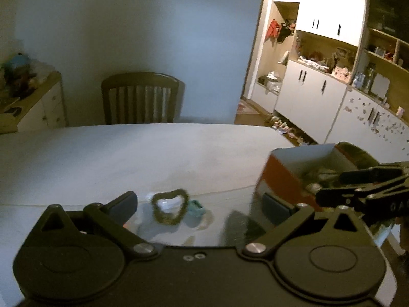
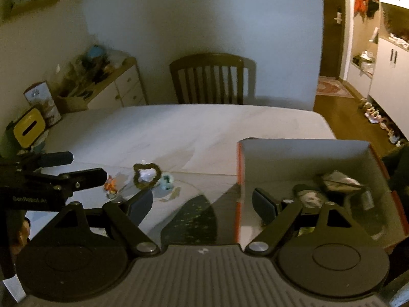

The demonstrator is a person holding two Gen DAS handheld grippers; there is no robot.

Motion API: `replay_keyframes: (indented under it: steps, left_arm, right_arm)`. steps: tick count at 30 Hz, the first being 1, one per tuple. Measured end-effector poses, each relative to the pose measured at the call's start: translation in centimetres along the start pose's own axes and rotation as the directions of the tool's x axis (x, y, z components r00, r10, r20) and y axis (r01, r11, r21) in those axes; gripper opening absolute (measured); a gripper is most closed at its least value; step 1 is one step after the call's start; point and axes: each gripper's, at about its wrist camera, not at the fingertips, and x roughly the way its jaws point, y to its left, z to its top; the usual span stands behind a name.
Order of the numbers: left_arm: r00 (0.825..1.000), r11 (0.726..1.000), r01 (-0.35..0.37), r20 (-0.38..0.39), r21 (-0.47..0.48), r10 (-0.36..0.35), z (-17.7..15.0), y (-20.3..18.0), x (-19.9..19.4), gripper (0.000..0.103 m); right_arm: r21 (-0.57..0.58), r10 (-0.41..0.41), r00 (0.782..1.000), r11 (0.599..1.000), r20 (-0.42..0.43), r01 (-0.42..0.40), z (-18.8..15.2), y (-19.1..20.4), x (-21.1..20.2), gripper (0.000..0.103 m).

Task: Organize objects
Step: 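Withdraw both tools from the box and return to the remaining items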

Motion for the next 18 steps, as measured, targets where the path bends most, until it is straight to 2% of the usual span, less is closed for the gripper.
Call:
replay_keyframes:
  steps: [4, 8, 18]
  left_arm:
    - [1.000, 0.999, -0.023, -0.014, -0.046, 0.022, -0.9, 2.7, 1.0, 0.103]
    - [0.998, 0.997, -0.058, -0.039, -0.050, 0.056, -1.8, 4.9, 2.6, 0.103]
    - [0.990, 0.991, -0.105, -0.098, -0.082, 0.097, -4.3, 9.0, 6.6, 0.101]
  right_arm:
    - [-0.024, -0.004, 1.000, 1.000, -0.017, 0.004, 0.1, 1.7, 1.9, 0.085]
    - [-0.019, 0.004, 0.999, 1.000, -0.044, -0.005, 0.2, 3.0, 4.3, 0.085]
    - [-0.038, -0.044, 0.993, 0.998, -0.111, 0.040, -0.2, 5.1, 10.6, 0.085]
